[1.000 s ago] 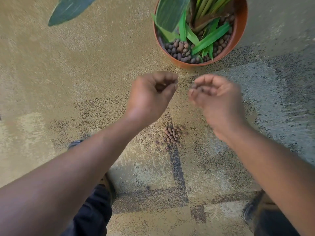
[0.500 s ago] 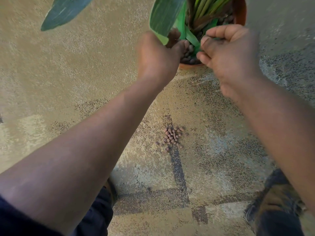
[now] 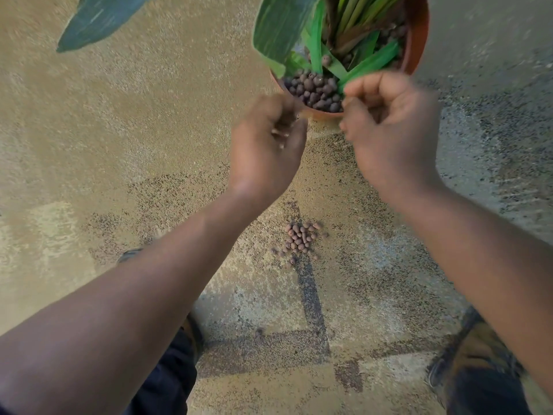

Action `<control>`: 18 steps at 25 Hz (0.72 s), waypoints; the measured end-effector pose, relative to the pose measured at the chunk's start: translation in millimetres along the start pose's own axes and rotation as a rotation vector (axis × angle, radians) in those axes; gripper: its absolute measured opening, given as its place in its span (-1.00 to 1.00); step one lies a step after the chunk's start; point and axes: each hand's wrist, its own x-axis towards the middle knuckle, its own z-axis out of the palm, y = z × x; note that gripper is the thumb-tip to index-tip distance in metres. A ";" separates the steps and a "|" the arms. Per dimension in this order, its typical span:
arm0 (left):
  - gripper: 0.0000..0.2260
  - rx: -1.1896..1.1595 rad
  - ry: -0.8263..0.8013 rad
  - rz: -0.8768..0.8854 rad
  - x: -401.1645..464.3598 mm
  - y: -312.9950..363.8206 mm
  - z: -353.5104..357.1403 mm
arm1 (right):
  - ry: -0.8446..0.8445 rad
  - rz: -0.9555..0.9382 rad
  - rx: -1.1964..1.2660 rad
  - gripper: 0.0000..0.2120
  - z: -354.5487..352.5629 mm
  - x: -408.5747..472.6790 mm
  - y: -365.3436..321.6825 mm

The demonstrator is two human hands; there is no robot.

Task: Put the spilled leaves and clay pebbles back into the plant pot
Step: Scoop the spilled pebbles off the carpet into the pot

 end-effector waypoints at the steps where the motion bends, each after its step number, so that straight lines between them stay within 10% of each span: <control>1: -0.83 0.082 -0.082 -0.039 -12.5 -10.5 -0.3 | -0.061 -0.003 -0.038 -0.87 0.4 -14.5 8.8; 7: -0.43 0.429 -0.673 -0.242 -70.4 -71.4 18.2 | -0.601 0.338 -0.614 -0.63 5.0 -85.7 91.5; 12: -0.42 0.574 -0.707 -0.226 -79.0 -83.5 37.4 | -0.745 0.321 -0.784 -0.34 21.5 -103.7 112.7; 18: -0.60 0.626 -0.752 -0.169 -82.7 -82.6 41.9 | -0.714 0.185 -0.862 -0.70 36.5 -101.9 120.6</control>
